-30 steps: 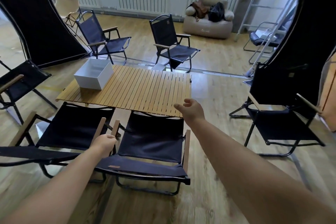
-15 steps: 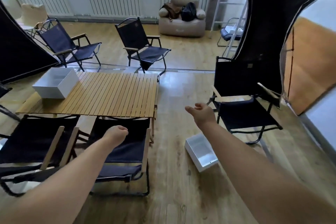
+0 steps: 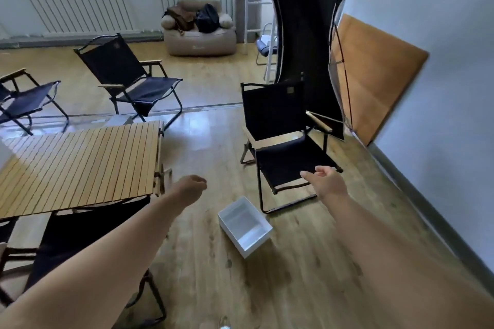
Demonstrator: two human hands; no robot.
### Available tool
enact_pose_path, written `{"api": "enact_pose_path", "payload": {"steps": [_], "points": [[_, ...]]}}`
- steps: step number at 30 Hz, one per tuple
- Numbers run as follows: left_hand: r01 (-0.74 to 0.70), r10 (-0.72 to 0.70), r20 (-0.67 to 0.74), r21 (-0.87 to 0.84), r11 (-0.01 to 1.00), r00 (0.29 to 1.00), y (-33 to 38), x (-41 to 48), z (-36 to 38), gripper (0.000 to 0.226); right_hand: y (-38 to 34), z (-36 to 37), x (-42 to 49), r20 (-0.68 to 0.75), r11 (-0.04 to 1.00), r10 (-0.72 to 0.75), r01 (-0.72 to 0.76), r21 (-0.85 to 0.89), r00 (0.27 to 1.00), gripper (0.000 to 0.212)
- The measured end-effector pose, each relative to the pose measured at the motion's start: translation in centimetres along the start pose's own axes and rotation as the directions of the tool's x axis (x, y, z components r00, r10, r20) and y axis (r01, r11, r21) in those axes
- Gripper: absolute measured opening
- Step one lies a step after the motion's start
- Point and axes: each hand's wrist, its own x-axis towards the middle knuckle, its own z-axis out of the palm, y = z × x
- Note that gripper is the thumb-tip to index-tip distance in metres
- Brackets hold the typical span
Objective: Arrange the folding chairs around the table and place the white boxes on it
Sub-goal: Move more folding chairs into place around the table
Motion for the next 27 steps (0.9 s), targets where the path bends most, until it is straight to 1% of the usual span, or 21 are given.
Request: {"api": "enact_pose_path", "payload": {"steps": [4, 8, 11, 14, 18, 23, 27], "points": [[-0.014, 0.015, 0.026, -0.015, 1.0, 1.0, 4.3, 4.6, 3.0, 0.03, 1.6, -2.9, 4.2, -0.055, 0.998, 0.065, -0.064, 0.025, 0.996, 0.063], [-0.03, 0.03, 0.079, -0.009, 1.0, 0.996, 8.4, 10.4, 5.7, 0.03, 1.8, -4.8, 9.2, -0.059, 0.996, 0.092, -0.092, -0.009, 0.994, 0.067], [-0.001, 0.005, 0.138, -0.029, 1.0, 0.99, 11.4, 15.1, 7.2, 0.029, 1.4, -5.9, 13.6, -0.056, 0.991, 0.12, -0.123, -0.045, 0.991, 0.068], [0.016, -0.008, 0.177, -0.042, 0.999, 0.984, 14.6, 19.0, 8.0, 0.028, 0.6, -6.7, 17.9, -0.054, 0.984, 0.172, -0.174, -0.027, 0.984, 0.079], [0.02, -0.01, 0.199, -0.047, 0.999, 0.98, 18.2, 23.2, 8.4, 0.027, -0.4, -7.6, 21.9, -0.059, 0.984, 0.174, -0.176, -0.03, 0.983, 0.082], [0.034, -0.021, 0.182, -0.068, 0.997, 0.983, 21.8, 27.4, 9.8, 0.025, -0.7, -9.0, 27.2, -0.038, 0.984, 0.173, -0.174, -0.033, 0.984, 0.078], [0.053, -0.039, 0.173, -0.078, 0.996, 0.984, 24.6, 29.8, 12.1, 0.019, -0.2, -10.8, 31.9, -0.018, 0.985, 0.163, -0.164, -0.051, 0.986, 0.076]]}}
